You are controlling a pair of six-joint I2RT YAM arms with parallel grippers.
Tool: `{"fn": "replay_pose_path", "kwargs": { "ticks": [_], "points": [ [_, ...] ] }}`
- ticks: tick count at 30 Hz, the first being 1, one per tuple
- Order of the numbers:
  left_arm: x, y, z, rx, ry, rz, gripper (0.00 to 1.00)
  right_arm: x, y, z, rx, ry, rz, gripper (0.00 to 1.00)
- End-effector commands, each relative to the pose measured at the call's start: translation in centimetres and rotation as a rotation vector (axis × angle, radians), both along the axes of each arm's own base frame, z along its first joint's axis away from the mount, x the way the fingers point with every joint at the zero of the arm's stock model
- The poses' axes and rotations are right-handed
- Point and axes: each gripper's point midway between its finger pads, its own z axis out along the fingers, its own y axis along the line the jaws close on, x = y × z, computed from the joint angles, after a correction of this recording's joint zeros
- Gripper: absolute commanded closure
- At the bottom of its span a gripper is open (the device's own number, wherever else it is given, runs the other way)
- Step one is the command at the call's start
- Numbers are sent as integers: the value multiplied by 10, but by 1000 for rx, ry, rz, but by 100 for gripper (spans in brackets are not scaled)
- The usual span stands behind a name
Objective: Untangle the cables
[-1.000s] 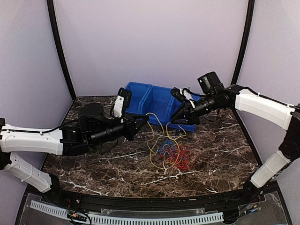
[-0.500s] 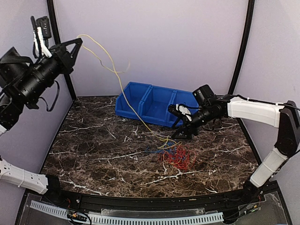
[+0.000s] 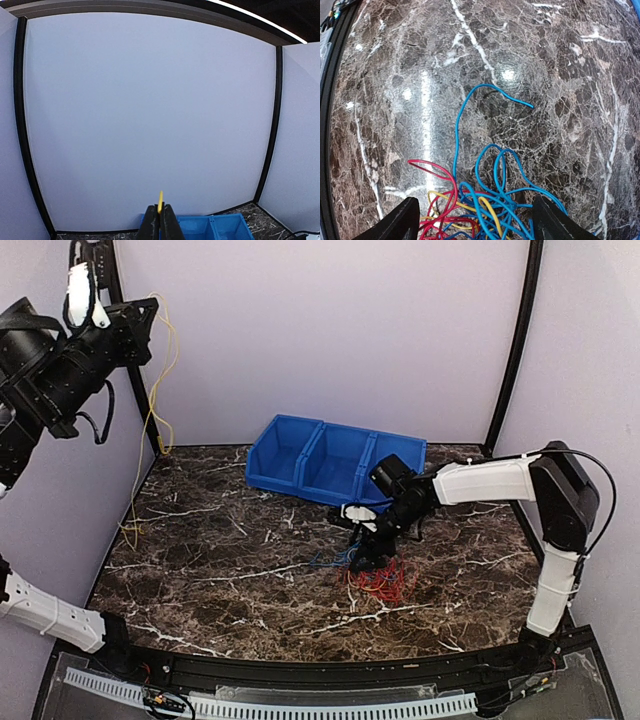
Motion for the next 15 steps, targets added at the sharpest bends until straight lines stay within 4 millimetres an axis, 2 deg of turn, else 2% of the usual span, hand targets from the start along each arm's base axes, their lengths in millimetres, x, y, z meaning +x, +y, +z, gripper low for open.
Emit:
{"fn": "replay_pose_path", "kwargs": {
  "ticks": [1,2,3,4,7,11,15],
  "points": [
    [19,-15,-19,134,70,44,100,9,3,-12,-59,-72,-3,26],
    [25,-27,-25,136,95,24,100,8,-1,-17,-80,-74,-6,31],
    [31,-23,-28,153,125,33,100,7,-6,-21,-103,-80,-12,36],
    [38,-34,-37,145,160,-2,100,6,-13,-26,-128,-86,-15,41],
    [54,-37,-55,160,234,-33,100,-2,-38,-38,-193,-100,-25,51],
    [68,-39,-81,162,293,-41,100,-10,-73,-41,-237,-84,-67,60],
    [74,-38,-103,152,329,-62,100,-6,-112,-37,-259,-66,-147,62]
  ]
}}
